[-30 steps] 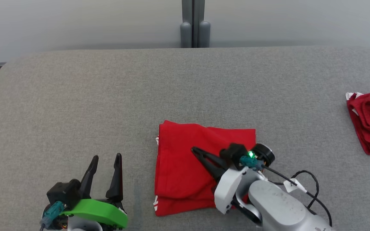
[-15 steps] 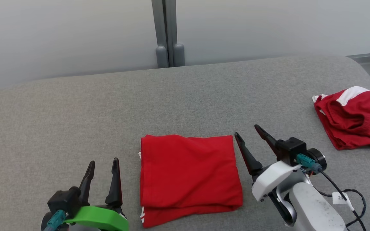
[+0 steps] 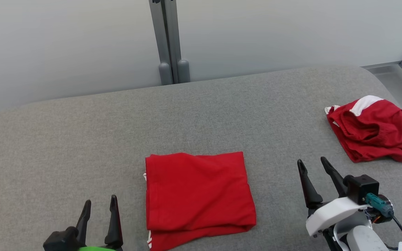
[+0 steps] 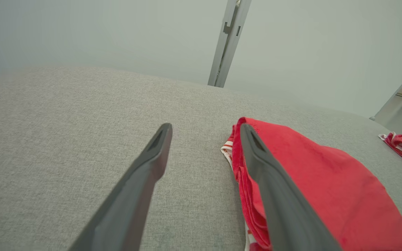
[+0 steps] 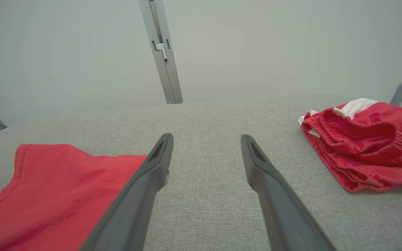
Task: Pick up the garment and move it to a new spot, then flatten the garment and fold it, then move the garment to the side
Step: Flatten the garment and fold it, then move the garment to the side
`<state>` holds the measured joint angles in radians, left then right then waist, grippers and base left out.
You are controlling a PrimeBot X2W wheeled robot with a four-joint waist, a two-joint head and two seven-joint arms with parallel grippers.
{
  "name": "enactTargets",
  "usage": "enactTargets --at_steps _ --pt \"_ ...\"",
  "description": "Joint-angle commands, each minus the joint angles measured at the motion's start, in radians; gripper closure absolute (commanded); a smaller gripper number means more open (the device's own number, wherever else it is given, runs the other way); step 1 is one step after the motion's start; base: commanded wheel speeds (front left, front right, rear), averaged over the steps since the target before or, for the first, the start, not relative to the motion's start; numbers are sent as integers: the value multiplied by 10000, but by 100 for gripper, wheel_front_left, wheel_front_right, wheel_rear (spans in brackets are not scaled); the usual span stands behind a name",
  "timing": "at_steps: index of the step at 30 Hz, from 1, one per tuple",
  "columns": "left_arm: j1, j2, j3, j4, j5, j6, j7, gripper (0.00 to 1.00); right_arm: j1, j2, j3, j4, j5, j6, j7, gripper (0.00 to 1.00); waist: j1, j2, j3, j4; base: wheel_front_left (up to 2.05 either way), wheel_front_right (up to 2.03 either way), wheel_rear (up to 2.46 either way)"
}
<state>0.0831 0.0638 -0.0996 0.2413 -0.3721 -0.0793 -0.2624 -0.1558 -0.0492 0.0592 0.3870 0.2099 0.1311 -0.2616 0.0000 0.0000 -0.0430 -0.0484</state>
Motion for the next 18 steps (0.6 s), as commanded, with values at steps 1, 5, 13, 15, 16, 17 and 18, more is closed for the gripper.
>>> enactTargets --at_steps 1,5,13,15,16,17,18 --pt "206 -25 93 -6 67 -55 -28 0 255 -30 -86 -76 100 -10 -43 0 0 0 -6 26 0 0 0" --pt "318 -66 165 -7 161 -105 -29 0 532 -30 -79 -142 138 -10 -45 0 0 0 -28 67 0 0 0" --pt "260 -107 203 72 231 -182 -29 0 653 -32 -38 -171 13 -10 -45 0 0 0 -8 135 0 0 0" --pt "230 -113 211 104 239 -184 -29 0 636 -32 -59 -175 18 -10 -45 0 0 0 1 146 0 0 0" --pt "214 -114 214 120 240 -189 -29 0 626 -32 -72 -171 4 -10 -45 0 0 0 6 151 0 0 0" --pt "193 -118 222 132 249 -196 -29 0 616 -32 -85 -163 -14 -10 -45 0 0 0 12 158 0 0 0" --pt "176 -119 226 141 255 -196 -29 0 608 -32 -91 -158 -25 -10 -45 0 0 0 17 162 0 0 0"
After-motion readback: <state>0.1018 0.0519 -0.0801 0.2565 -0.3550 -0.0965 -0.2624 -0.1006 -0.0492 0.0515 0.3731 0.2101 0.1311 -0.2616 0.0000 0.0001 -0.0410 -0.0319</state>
